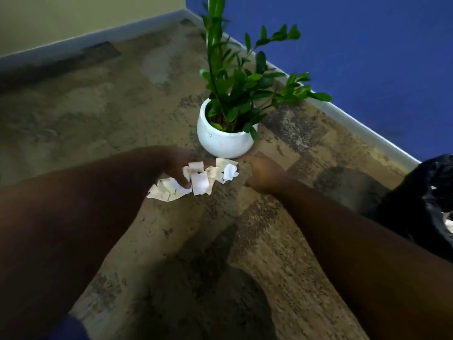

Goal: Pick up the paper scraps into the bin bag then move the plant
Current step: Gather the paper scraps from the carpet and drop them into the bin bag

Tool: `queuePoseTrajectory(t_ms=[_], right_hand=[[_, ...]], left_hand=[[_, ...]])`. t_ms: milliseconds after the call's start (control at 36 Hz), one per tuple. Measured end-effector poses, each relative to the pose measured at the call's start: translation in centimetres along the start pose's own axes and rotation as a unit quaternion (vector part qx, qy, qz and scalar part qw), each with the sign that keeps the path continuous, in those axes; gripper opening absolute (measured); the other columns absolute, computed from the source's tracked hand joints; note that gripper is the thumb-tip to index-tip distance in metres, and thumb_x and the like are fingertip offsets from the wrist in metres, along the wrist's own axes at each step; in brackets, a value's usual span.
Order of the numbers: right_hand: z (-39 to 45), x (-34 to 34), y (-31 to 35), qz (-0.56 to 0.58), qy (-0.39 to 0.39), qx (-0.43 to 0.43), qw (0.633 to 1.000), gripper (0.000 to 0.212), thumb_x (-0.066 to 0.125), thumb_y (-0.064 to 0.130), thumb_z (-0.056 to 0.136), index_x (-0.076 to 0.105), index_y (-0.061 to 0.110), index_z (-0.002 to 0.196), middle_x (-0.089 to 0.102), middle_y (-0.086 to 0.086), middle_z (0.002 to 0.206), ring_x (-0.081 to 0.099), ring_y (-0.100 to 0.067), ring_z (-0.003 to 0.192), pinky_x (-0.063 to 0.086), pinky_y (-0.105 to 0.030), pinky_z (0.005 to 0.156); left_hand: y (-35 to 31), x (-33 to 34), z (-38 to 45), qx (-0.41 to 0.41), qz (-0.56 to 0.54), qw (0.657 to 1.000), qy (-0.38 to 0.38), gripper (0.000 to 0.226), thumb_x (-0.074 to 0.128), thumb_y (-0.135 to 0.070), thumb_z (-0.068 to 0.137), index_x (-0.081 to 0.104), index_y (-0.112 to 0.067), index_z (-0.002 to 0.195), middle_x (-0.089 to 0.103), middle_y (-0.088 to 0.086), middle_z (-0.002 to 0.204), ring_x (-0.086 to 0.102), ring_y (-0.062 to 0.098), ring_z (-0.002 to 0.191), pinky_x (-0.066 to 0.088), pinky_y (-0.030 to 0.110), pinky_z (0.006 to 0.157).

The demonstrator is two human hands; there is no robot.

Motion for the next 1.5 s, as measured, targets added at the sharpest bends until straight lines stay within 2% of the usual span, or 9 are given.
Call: queuePoseTrajectory(t_ms=[139, 278, 389, 611, 889, 1139, 1361, 1444, 1500], right_hand=[[2.9, 4.4, 0.8, 0.031, 0.028, 0.032, 0.999, 0.055, 0.08, 0.034, 0.074, 0.06, 0.015, 0.122, 0.062, -0.006, 0.124, 0.059, -0.023, 0.113, 0.04, -0.025, 0.098], [4.6, 8.3, 1.4, 0.043, 0.05, 0.073, 0.995, 0.108, 0.07, 0.076, 0.059, 0.026, 0.033, 0.148, 0.028, -0.001, 0.158, 0.032, -0.026, 0.142, 0.031, -0.047, 0.115], [5.5, 9.8, 1.9, 0.075, 0.044, 0.095, 0.992, 0.127, 0.056, 0.096, 0.044, 0.012, 0.042, 0.15, 0.006, -0.005, 0.163, 0.016, -0.032, 0.148, 0.026, -0.052, 0.114], [6.6, 10.9, 4.5, 0.025, 0.045, 0.135, 0.989, 0.114, 0.069, 0.077, 0.057, 0.013, 0.041, 0.15, 0.016, -0.014, 0.159, 0.016, -0.042, 0.144, 0.02, -0.062, 0.114], [7.1, 11.2, 8.1, 0.022, 0.012, 0.088, 0.996, 0.088, 0.076, 0.036, 0.079, 0.024, 0.029, 0.151, 0.032, -0.006, 0.152, 0.029, -0.035, 0.137, 0.035, -0.048, 0.11], [5.2, 11.9, 7.7, 0.088, -0.041, 0.117, 0.988, 0.061, 0.065, 0.01, 0.085, 0.044, 0.025, 0.14, 0.037, -0.009, 0.147, 0.038, -0.034, 0.132, 0.038, -0.044, 0.108], [4.2, 11.1, 7.1, 0.158, 0.01, 0.115, 0.981, 0.027, 0.05, 0.004, 0.094, 0.061, -0.007, 0.117, 0.061, -0.025, 0.121, 0.056, -0.033, 0.118, 0.036, -0.033, 0.102], [3.6, 9.2, 5.7, 0.146, -0.003, 0.13, 0.981, 0.019, 0.053, 0.007, 0.091, 0.066, -0.001, 0.103, 0.061, -0.012, 0.08, 0.061, -0.035, 0.102, 0.041, -0.032, 0.075], [3.3, 7.7, 4.7, 0.154, -0.017, 0.142, 0.978, 0.015, 0.055, 0.009, 0.088, 0.066, 0.005, 0.096, 0.061, -0.011, 0.079, 0.063, -0.036, 0.094, 0.037, -0.028, 0.069]], left_hand=[[6.4, 1.6, 2.4, -0.052, -0.076, 0.993, -0.071, 0.107, 0.082, -0.078, 0.027, 0.042, -0.038, 0.118, 0.05, -0.016, 0.101, 0.044, -0.003, 0.075, 0.032, 0.013, 0.054], [7.8, 3.1, 3.0, -0.073, 0.006, 0.993, -0.096, 0.128, 0.075, -0.081, 0.021, 0.024, -0.039, 0.131, 0.035, 0.011, 0.141, 0.038, 0.04, 0.131, 0.04, 0.052, 0.1], [8.3, 4.2, 3.3, -0.07, -0.006, 0.992, -0.103, 0.147, 0.075, -0.078, 0.016, 0.014, -0.039, 0.144, 0.027, 0.012, 0.147, 0.034, 0.046, 0.134, 0.041, 0.059, 0.101], [6.3, 4.9, 5.1, -0.05, 0.025, 0.994, -0.093, 0.15, 0.089, -0.06, 0.035, -0.003, -0.037, 0.152, 0.018, 0.015, 0.152, 0.018, 0.05, 0.139, 0.036, 0.064, 0.106], [3.7, 4.7, 6.0, 0.031, 0.058, 0.991, -0.115, 0.117, 0.082, -0.055, 0.058, 0.022, -0.02, 0.152, 0.037, 0.015, 0.147, 0.022, 0.035, 0.139, 0.022, 0.049, 0.114], [1.0, 4.7, 5.4, 0.084, 0.002, 0.992, -0.091, 0.077, 0.074, -0.033, 0.08, 0.038, -0.019, 0.147, 0.035, 0.015, 0.149, 0.045, 0.036, 0.132, 0.04, 0.044, 0.109], [-2.3, 4.4, 4.6, 0.113, 0.003, 0.992, -0.063, 0.026, 0.068, -0.018, 0.085, 0.066, -0.006, 0.108, 0.067, 0.012, 0.11, 0.064, 0.027, 0.102, 0.05, 0.039, 0.091], [-3.8, 3.5, 4.3, 0.128, -0.004, 0.989, -0.071, 0.023, 0.066, -0.019, 0.089, 0.066, -0.003, 0.106, 0.067, 0.014, 0.107, 0.063, 0.028, 0.101, 0.049, 0.036, 0.09], [-4.9, 2.7, 4.2, 0.13, -0.003, 0.988, -0.08, 0.024, 0.065, -0.022, 0.091, 0.066, -0.001, 0.102, 0.067, 0.016, 0.105, 0.063, 0.029, 0.099, 0.045, 0.031, 0.084]])
Point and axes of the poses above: each hand's wrist, its own z-axis towards the middle knuckle, its own x-axis out of the palm, y = z × x, the point moved 9 cm from there along z, towards the middle knuckle
